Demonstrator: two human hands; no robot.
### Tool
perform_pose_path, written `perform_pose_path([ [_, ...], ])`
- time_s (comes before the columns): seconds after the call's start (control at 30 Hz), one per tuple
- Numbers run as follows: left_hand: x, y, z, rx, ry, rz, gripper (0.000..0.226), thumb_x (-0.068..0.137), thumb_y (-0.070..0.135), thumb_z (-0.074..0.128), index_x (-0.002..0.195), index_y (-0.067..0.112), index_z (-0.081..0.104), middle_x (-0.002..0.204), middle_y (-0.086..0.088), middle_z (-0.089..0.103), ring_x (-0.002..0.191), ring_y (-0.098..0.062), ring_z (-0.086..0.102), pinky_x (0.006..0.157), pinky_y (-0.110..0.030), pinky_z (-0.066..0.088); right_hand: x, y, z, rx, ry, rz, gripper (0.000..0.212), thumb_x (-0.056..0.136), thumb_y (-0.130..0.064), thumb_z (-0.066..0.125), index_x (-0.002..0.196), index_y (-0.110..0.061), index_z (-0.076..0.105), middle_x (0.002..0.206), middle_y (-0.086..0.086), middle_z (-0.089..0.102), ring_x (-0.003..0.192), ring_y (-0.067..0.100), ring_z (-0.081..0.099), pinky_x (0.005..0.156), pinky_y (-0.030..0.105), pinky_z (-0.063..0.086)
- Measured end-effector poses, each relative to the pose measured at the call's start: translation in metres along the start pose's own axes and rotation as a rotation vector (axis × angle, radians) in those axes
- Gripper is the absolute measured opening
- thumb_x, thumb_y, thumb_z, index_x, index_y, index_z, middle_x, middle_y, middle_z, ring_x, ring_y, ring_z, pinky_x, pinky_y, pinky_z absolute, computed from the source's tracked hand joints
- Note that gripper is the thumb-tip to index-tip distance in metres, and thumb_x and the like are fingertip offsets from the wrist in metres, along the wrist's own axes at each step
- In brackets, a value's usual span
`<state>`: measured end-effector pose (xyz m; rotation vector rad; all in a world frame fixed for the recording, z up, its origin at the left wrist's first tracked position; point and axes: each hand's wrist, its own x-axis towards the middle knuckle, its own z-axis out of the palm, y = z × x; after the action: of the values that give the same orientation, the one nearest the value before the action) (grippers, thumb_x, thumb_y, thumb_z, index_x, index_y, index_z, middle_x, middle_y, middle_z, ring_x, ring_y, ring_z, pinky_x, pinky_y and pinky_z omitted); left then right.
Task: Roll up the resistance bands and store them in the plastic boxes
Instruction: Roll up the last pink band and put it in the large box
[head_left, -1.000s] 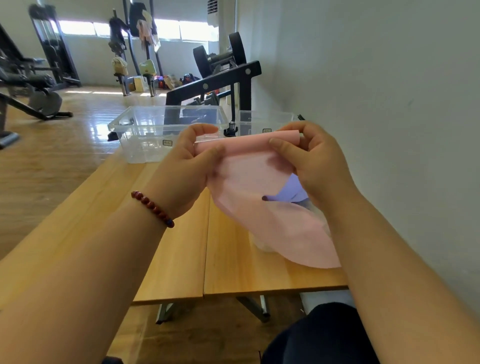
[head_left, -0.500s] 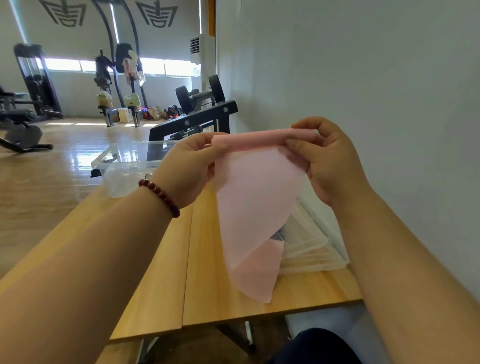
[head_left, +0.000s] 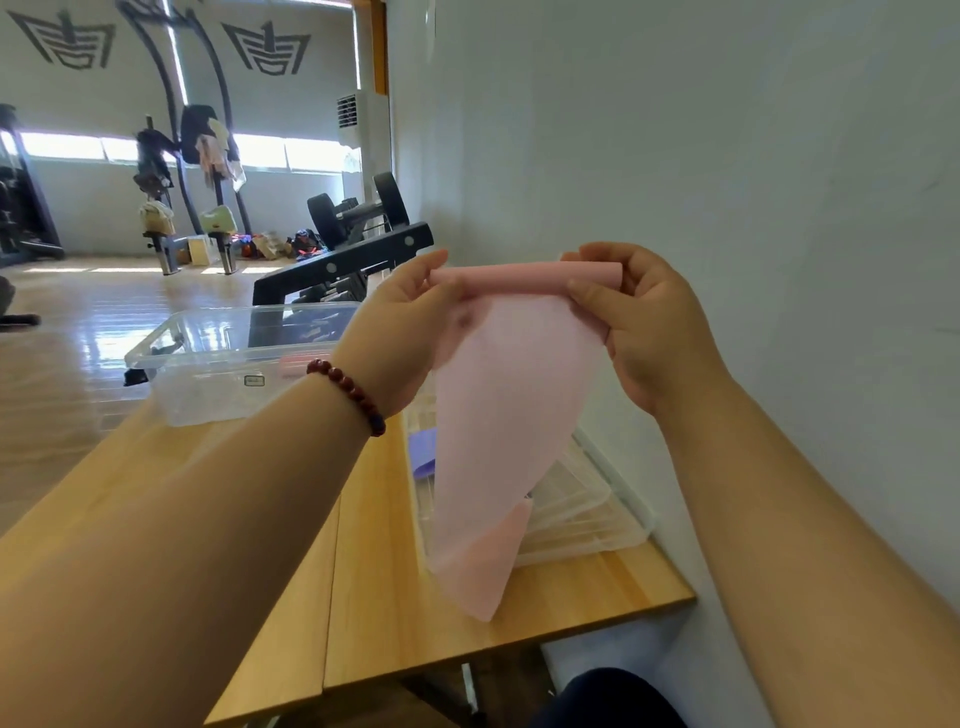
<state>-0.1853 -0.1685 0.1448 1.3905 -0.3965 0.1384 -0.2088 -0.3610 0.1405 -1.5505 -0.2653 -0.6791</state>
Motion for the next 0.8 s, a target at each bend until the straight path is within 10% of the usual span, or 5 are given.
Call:
perform_pose_path([
  [0.23,0.005,-0.005,0.009,0.044,0.071,0.025,0.05,0.099,0.017,0.054,0.147,0.018,0.04,0.14,-0.006,0.051,0.12,-0.023,0.059,0.097,-0.04,0.053,0.004,-0.002,-0.005,-0.109,-0.028,0.001,0.015,0.096,-0.015,0.062,0.103,-0.028,0.062,0.115,0.001,0.066,0.105,0.018,0.066,0.092,0.031,0.055],
  [0.8,0.007,0.012,-0.011,-0.132,-0.131,-0.085,0.027,0.098,-0.001,0.048,0.119,0.009,0.061,0.1,-0.008,0.072,0.085,-0.016,0.073,0.069,-0.022,0.057,0.008,-0.017,-0.006,0.056,-0.009,-0.017,0.022,0.088,-0.004,0.068,0.079,-0.023,0.074,0.102,0.013,0.07,0.097,0.026,0.068,0.088,0.034,0.056],
])
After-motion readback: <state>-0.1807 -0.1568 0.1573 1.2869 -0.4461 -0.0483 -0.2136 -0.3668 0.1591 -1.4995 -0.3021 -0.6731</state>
